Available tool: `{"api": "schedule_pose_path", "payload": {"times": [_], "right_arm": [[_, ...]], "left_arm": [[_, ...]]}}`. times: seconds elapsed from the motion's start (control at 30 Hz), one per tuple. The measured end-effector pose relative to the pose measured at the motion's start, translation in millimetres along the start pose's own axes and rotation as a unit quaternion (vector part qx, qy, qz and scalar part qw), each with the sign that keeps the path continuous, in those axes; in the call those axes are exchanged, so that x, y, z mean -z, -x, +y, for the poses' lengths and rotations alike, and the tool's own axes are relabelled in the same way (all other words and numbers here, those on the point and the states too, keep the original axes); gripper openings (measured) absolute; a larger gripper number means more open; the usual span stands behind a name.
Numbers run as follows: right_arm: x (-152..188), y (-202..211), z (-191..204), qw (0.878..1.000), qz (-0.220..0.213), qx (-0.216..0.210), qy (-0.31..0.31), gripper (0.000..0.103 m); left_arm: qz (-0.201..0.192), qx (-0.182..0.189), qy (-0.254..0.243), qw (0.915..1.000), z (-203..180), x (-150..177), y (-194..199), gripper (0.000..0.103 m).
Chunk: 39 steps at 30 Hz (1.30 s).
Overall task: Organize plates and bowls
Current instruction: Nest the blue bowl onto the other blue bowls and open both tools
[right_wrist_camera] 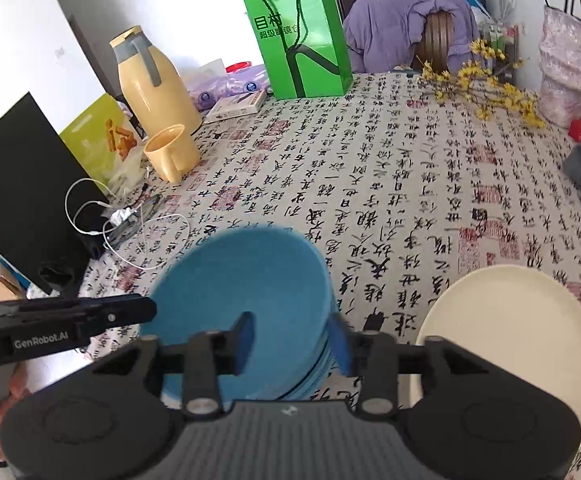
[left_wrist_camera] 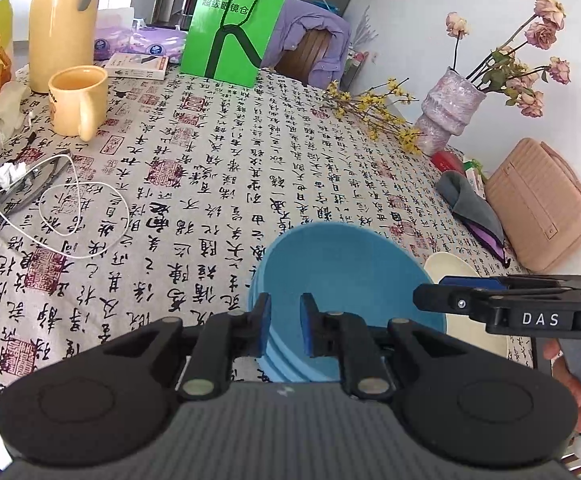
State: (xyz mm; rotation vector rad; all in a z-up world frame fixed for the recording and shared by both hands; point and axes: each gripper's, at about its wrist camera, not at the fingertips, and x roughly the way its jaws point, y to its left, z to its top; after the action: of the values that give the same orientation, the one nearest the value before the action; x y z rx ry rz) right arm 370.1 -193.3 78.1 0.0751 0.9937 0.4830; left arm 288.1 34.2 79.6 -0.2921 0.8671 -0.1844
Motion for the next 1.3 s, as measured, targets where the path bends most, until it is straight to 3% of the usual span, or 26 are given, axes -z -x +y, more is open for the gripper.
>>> {"api": "schedule_pose_path", "payload": {"times": [0.1,0.2,0.4,0.47,0.53,0.63,0.83,1.03,1.2,1.3], "right_arm": [[-2.7,-2.6,1.1,1.000,-0.004,0.011,0.016,0.051],[-3.9,-3.1,-0.7,1.000,-0.004,0.011,0.020,0.051],[-1.9,-1.4,-3.2,1.000,-0.008,0.016,0.023,0.054],[0.4,-0.3,-4.3,0.999,-0.010,0.018,0.024,0.055],[3.7,1.1,-4.4,0.999,-0.016,0.022,0.027,0.063],[11.1,6.2,-6.1,0.998,-0.045,0.021,0.023,0.085],[35.3,23.0,1.8,0.993,-0.101,0.049,0.047,0.089],[70.4,40.6,12.8,0.976,-0.187,0.082,0.080,0.092],[104.4,46.4,16.8,0.967,-0.229,0.092,0.068,0.092],[130.4,51.7,22.1,0.959,-0.259,0.097,0.065,0.093]], "left_arm": [[-0.005,-0.008,-0.010,0.9999,-1.5,-1.0,-0.1,0.015],[-0.006,-0.008,-0.010,0.9999,-0.1,-3.0,0.5,0.022],[-0.023,-0.020,-0.043,0.9986,-5.1,-0.8,5.3,0.063],[-0.036,-0.029,-0.067,0.9967,-9.7,3.2,7.9,0.083],[-0.056,-0.045,-0.097,0.9927,-15.4,8.7,11.4,0.087],[-0.079,-0.055,-0.123,0.9878,-20.7,16.5,17.0,0.100],[-0.136,-0.057,-0.146,0.9783,-23.7,36.2,31.0,0.103],[-0.211,-0.054,-0.142,0.9656,-11.5,73.9,43.3,0.103],[-0.252,-0.058,-0.128,0.9574,-1.5,104.7,52.2,0.103],[-0.281,-0.067,-0.136,0.9476,1.8,125.7,58.6,0.103]]}}
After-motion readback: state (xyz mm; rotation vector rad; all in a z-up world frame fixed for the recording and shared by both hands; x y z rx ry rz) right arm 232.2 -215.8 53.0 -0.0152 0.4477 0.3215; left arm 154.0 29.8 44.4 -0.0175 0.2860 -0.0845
